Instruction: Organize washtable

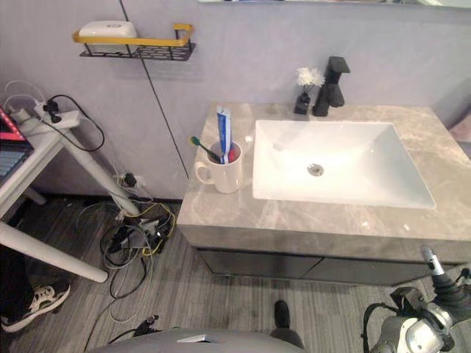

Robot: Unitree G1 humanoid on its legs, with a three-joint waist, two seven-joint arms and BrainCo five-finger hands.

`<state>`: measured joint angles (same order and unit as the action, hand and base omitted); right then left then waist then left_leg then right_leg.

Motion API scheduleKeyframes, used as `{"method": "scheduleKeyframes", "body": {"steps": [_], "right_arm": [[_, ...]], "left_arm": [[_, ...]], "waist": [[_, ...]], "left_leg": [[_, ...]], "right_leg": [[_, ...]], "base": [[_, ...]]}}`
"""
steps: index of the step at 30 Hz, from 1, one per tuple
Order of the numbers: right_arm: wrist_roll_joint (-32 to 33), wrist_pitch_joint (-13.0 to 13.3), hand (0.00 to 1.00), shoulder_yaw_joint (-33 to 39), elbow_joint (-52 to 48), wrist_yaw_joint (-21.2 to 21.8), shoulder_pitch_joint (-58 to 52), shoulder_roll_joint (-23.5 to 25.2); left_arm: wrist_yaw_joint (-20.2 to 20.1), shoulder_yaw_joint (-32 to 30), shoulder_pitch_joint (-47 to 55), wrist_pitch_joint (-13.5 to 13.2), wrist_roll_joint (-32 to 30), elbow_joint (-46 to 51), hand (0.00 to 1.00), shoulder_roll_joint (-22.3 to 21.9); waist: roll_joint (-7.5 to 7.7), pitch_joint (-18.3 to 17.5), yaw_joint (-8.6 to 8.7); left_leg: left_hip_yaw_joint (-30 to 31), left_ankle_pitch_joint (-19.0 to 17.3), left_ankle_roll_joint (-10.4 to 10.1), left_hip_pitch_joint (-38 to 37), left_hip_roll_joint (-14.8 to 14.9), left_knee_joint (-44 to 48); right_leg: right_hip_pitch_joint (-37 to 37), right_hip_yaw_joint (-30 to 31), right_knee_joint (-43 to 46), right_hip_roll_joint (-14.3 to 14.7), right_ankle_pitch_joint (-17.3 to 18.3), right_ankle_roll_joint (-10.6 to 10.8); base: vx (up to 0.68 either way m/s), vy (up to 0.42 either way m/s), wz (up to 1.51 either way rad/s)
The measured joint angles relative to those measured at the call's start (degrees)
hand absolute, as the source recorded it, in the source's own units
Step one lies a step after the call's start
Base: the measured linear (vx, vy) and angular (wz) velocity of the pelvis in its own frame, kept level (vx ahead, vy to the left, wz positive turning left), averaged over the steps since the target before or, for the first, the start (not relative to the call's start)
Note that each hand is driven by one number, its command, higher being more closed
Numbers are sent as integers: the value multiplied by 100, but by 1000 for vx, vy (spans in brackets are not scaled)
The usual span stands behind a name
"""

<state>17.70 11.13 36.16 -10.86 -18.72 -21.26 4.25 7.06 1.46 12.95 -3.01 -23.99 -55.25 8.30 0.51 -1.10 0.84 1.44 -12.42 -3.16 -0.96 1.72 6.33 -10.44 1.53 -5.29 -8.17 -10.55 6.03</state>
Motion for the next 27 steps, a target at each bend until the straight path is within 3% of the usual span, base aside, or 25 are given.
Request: {"method": "scheduleKeyframes", "body": {"steps": [5,8,11,18,20,27], "right_arm": [[-828,-274,0,-613,577,4,-496,148],[-1441,-506,0,-1129,1373,76,-752,200],[-1900,-696,0,-1188,2791,95,-768,200],[-1827,-802,0,-584,5636,307,-300,22],[-1421,-801,0,-289,6535,422,11,-73],[-983,-799,0,-317,7230,953,297,-278]], "left_arm": [[103,43,-30,-12,9,-71,0,-32],[204,36,-53,-13,47,-94,0,-44],[369,48,-172,-15,105,-255,0,-63],[474,39,-222,-35,395,-367,0,-90],[427,-11,-366,-100,655,-583,0,-88],[225,-508,-369,-165,1527,-612,0,-120]], "waist": [[-59,46,19],[-59,102,15],[-82,143,12],[-124,283,-18],[-142,375,-65],[-106,355,-134]], "left_leg": [[-329,-85,20,-87,27,14],[-546,-165,13,-197,79,30],[-600,-200,24,-238,98,25],[-553,-205,24,-410,147,-53],[-433,-205,24,-489,163,-85],[69,-185,2,-543,198,-86]], "right_leg": [[-73,294,-2,91,-44,33],[-67,471,-4,177,-43,36],[-56,501,-5,202,-44,37],[93,419,-38,232,-31,89],[223,305,-43,218,5,94],[535,-192,-44,143,148,98]], "base": [[13,7,-35],[21,1,-33],[38,6,-11],[40,3,3],[-7,-4,23],[17,-10,37]]}}
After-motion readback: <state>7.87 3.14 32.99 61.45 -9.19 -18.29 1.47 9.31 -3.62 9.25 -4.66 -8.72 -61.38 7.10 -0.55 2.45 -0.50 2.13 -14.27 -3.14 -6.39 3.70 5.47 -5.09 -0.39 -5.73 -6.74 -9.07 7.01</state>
